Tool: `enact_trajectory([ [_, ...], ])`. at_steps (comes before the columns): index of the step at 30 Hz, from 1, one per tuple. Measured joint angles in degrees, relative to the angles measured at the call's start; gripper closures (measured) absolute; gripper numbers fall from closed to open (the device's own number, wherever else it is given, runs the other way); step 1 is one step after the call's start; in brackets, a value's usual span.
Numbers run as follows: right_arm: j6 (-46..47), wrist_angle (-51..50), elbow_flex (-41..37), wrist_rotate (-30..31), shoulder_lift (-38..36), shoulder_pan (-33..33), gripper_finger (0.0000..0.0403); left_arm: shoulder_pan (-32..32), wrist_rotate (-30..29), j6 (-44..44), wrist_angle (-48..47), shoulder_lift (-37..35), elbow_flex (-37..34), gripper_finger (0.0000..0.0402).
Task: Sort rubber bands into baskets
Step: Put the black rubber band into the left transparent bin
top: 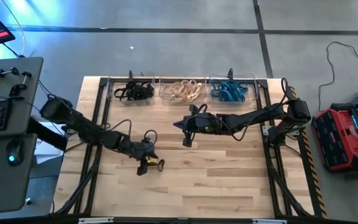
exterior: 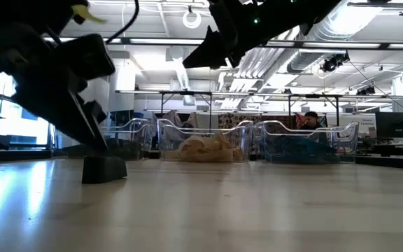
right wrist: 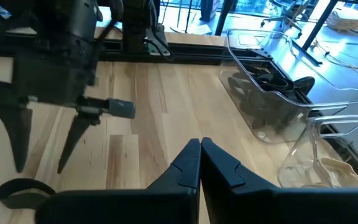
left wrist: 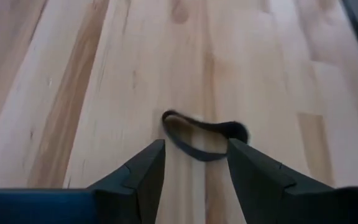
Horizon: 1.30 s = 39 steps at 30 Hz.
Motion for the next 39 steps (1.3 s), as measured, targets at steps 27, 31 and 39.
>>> enact_trajectory([
  [27, -0.4, -0.9, 0.0, 0.0, 0.0, 0.1, 0.0403, 1.0, 2.8, -3.1, -4.8, 9.2, 7.0, 0.0348],
  [31, -0.4, -1.3, 0.0, 0.3, 0.1, 0.4, 0.0403, 1.1, 0.5, -1.3, -6.5, 7.7, 7.0, 0.0394],
  [39, -0.4, -1.3, 0.0, 0.5, 0.1, 0.4, 0.0403, 1.1, -2.8, -1.1, -11.5, 2.3, 7.0, 0.0399],
])
